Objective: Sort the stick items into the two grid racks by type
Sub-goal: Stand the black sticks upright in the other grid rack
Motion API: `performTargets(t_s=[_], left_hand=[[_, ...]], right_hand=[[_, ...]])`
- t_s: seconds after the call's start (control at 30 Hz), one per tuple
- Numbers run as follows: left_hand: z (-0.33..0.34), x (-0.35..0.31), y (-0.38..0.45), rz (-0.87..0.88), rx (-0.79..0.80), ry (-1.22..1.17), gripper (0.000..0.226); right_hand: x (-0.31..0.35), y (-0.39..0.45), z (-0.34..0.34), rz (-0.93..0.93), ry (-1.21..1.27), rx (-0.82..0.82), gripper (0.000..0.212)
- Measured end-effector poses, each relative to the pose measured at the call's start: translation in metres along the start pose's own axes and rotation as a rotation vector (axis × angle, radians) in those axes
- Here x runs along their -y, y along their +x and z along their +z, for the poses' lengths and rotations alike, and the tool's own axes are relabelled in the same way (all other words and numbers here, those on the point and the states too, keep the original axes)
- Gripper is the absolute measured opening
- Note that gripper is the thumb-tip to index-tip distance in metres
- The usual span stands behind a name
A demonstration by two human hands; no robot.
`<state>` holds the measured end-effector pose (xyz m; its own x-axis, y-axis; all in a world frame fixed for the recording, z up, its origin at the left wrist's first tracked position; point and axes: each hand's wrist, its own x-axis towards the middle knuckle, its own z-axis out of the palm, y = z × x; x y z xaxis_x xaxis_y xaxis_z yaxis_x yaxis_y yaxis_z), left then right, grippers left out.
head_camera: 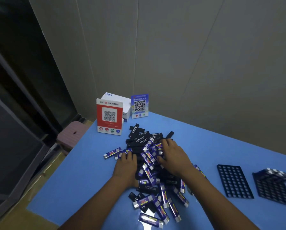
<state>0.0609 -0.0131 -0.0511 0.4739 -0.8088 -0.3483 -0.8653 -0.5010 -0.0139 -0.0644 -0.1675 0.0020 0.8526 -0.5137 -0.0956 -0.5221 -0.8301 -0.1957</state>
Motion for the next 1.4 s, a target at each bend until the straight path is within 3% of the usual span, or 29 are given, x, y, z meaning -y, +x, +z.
performTargets(t_s=[0.3,0.57,0.73,1.1,1.27,1.4], left_hand=[[-0.005,-0.004,0.011,0.086,-0.052,0.105,0.093],[-0.008,-0.004,0.011,0.117,0.001,0.032,0.085],[0.004,0.004,0.006,0.092,-0.06,-0.015,0.081],[0.008,0.021,-0.002,0.033,-0.131,-0.292,0.065],[-0.007,0.024,0.004,-0.005,-0.211,-0.551,0.051],[-0.027,0.014,0.011,0.045,-0.254,-0.762,0.054]], right_hand=[[-0.01,-0.009,-0.008,0.05,-0.03,0.006,0.042],[-0.013,-0.012,-0.013,0.057,-0.05,-0.013,0.043],[-0.015,-0.011,-0.014,0.062,-0.063,-0.024,0.042],[-0.015,-0.01,-0.015,0.058,-0.059,-0.023,0.035],[-0.019,-0.011,-0.019,0.063,-0.021,-0.044,0.032],[-0.026,-0.013,-0.024,0.082,0.014,-0.058,0.038]])
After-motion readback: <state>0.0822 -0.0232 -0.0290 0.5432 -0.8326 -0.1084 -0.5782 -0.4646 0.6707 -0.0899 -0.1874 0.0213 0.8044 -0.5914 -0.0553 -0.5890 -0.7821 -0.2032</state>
